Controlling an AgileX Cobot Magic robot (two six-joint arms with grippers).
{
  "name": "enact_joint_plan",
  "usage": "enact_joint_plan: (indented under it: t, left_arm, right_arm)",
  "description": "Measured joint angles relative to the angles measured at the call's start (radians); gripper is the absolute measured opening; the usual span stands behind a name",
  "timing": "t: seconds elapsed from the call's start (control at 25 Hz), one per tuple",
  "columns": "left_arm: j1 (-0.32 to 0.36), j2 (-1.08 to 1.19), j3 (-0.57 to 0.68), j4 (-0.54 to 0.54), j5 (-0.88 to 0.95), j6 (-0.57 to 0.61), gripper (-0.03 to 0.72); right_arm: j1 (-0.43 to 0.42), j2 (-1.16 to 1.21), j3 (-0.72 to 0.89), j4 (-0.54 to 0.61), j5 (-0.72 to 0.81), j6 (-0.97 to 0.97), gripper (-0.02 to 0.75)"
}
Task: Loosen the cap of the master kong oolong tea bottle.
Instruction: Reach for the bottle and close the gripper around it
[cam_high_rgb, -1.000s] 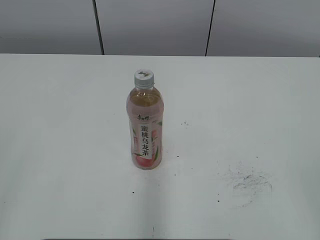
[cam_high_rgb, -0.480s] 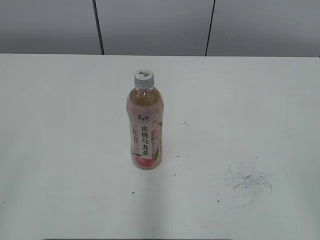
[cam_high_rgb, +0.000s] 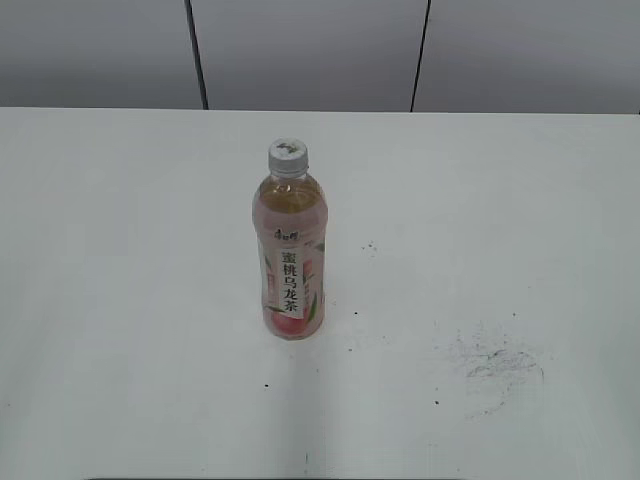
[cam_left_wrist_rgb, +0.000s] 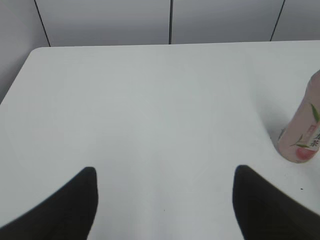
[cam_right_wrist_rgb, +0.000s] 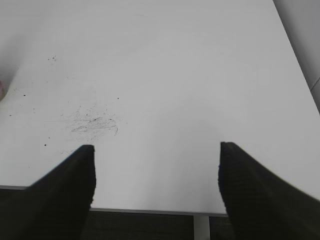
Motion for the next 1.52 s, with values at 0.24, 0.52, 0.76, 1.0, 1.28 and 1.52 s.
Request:
enact_joint_plan:
  t: [0.24, 0.52, 0.76, 1.0, 1.28, 1.52]
  left_arm:
    - [0.0, 0.013, 0.0, -0.002, 0.0, 0.0, 0.473]
    - [-0.014, 0.142, -0.005, -0.005, -0.023, 0.0, 0.416]
    - [-0.025, 0.229, -0.011, -0.065, -0.421, 0.001, 0.398]
    - [-0.025, 0.51, 0.009, -0.116, -0.811, 0.001, 0.396]
    - [-0.05, 0.946, 0.009, -0.144, -1.28, 0.001, 0.396]
    - [-0.159, 1.296, 0.009, -0.131, -1.68, 0.001, 0.395]
  right_arm:
    - [0.0, 0.0, 0.0, 0.0, 0.0, 0.0, 0.574]
    - [0.0, 0.0, 0.0, 0.0, 0.0, 0.0, 0.574]
    - [0.0, 0.0, 0.0, 0.0, 0.0, 0.0, 0.574]
    - [0.0, 0.0, 0.0, 0.0, 0.0, 0.0, 0.574]
    - [0.0, 0.0, 0.0, 0.0, 0.0, 0.0, 0.574]
    - [0.0, 0.0, 0.0, 0.0, 0.0, 0.0, 0.574]
